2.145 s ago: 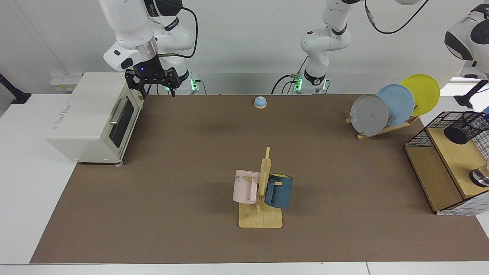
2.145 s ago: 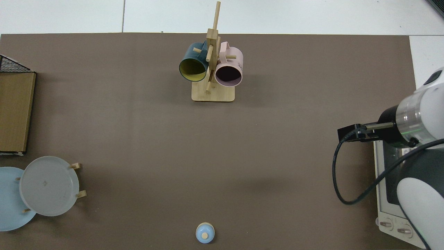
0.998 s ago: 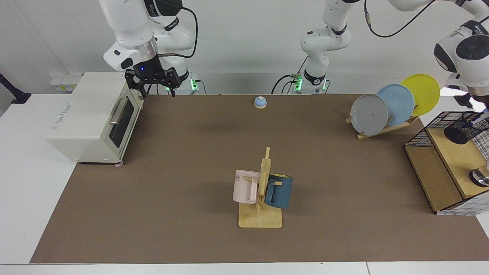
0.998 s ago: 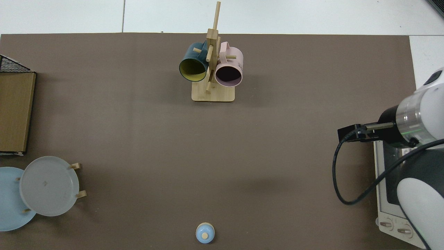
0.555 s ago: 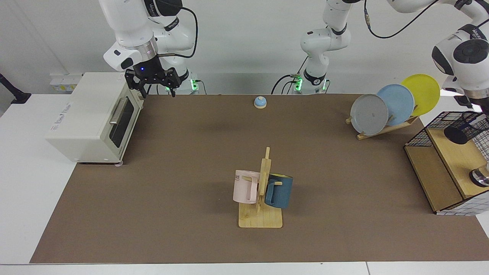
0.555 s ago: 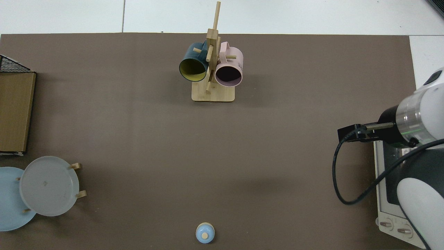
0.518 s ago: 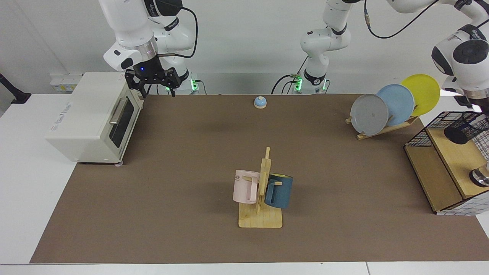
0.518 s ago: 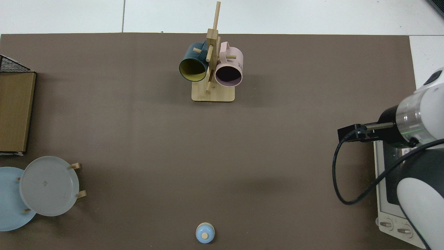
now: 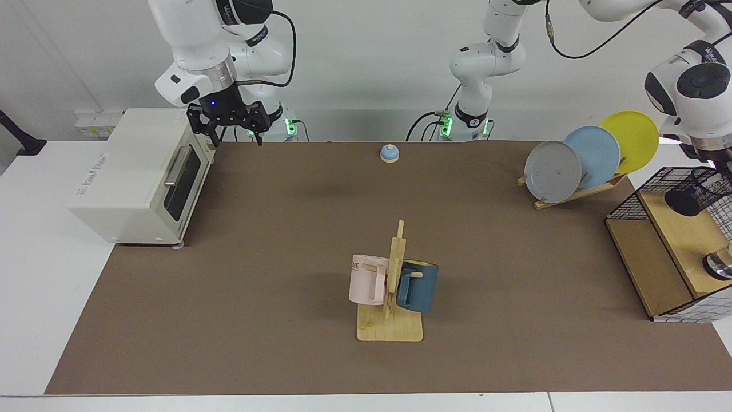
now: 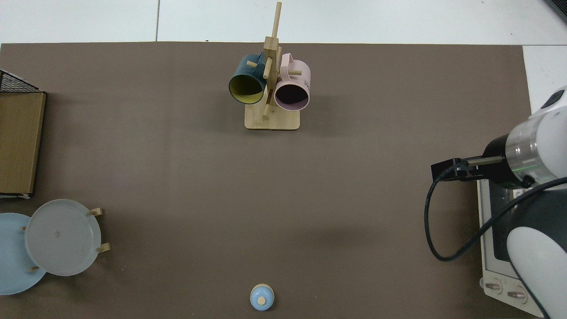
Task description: Put markers into pen holder
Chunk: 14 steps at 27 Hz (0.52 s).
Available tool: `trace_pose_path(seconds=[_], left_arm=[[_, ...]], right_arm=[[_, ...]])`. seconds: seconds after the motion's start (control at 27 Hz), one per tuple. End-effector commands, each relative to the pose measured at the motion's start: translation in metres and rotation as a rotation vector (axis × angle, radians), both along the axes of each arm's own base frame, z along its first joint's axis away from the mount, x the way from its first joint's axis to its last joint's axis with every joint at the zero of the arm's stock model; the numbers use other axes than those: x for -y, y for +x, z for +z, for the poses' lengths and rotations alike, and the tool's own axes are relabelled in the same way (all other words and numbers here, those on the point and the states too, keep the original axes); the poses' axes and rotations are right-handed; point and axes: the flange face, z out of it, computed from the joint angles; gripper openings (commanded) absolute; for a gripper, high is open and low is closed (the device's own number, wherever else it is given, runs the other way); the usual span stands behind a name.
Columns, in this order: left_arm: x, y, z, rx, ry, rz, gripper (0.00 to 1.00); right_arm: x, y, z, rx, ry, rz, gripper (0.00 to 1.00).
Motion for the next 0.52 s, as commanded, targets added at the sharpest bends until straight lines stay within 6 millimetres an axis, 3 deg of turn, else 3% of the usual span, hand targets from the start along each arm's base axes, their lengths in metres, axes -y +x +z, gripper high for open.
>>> trace_pose_path(seconds=[0.0, 0.11, 0.18, 0.22, 0.48], left_arm=[[-0.0018, -0.0037, -0.0025, 0.007, -0.018, -0.014, 0.01], [-0.0024, -0.0011, -0.0057, -0.002, -0.015, -0.018, 0.11], [-0.0025, -0.0006, -0.0058, -0.002, -0.015, -0.018, 0.32], [-0.0025, -0.0006, -0.0058, -0.001, -0.015, -0.017, 0.38], [-0.0028, 0.0009, -0.0020, 0.006, -0.011, -0.020, 0.41]], right_arm=[[0.0032, -0.0019, -0.0010, 0.018, 0.019, 0.006, 1.00], [0.0024, -0.0020, -0.0010, 0.018, 0.019, 0.007, 1.00], [0.0024, -0.0020, -0.0010, 0.018, 0.019, 0.007, 1.00], [0.0032, -0.0019, -0.0010, 0.018, 0.019, 0.006, 1.00], [0.0024, -0.0020, -0.0010, 0.018, 0.019, 0.007, 1.00]])
